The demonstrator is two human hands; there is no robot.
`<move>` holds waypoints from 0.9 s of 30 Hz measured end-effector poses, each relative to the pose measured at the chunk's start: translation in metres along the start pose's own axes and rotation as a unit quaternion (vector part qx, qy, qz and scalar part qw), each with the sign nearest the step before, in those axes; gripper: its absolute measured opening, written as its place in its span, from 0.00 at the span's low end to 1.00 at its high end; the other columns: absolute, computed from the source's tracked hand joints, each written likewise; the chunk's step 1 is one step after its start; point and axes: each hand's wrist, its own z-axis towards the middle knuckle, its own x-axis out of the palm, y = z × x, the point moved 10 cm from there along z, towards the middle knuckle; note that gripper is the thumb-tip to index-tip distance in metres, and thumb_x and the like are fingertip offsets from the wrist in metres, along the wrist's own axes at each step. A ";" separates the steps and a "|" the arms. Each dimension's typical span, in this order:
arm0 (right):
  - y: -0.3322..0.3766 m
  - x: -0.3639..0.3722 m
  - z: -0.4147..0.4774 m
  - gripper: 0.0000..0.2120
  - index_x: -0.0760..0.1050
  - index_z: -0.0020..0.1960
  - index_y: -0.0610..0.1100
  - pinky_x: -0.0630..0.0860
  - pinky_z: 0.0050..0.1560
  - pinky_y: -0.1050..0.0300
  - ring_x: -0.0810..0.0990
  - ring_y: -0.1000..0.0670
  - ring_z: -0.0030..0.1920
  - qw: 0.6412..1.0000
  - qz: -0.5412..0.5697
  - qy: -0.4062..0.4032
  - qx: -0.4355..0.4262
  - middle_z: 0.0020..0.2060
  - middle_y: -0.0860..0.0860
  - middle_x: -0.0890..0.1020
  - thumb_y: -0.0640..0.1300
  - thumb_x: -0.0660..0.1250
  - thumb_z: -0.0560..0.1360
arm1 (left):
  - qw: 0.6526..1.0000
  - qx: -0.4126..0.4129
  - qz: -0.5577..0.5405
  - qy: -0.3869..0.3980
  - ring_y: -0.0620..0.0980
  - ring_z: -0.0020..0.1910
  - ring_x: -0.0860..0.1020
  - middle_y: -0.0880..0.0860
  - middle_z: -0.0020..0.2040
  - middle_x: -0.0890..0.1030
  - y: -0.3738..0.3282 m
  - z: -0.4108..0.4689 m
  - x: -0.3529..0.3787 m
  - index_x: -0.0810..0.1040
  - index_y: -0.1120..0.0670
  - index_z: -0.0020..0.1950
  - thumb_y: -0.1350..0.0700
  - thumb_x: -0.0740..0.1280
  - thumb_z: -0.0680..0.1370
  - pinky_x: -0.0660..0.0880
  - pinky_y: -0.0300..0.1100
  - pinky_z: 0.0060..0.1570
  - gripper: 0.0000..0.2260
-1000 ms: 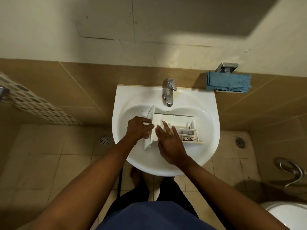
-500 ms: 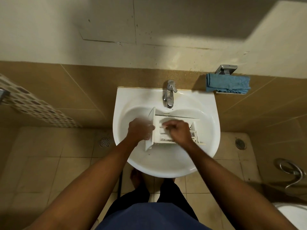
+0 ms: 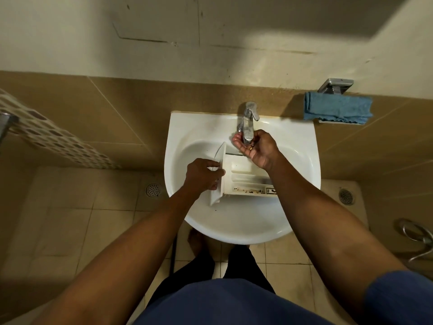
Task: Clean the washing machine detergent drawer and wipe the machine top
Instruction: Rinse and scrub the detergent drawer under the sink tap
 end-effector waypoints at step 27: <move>-0.066 0.007 -0.118 0.17 0.82 0.63 0.41 0.78 0.62 0.55 0.84 0.48 0.57 0.694 -0.637 0.031 -0.332 0.57 0.46 0.86 0.36 0.60 0.80 | 1.000 0.014 0.001 0.011 0.54 0.32 0.84 0.60 0.39 0.85 -0.004 -0.002 -0.001 0.85 0.57 0.58 0.57 0.79 0.72 0.85 0.49 0.36 0.15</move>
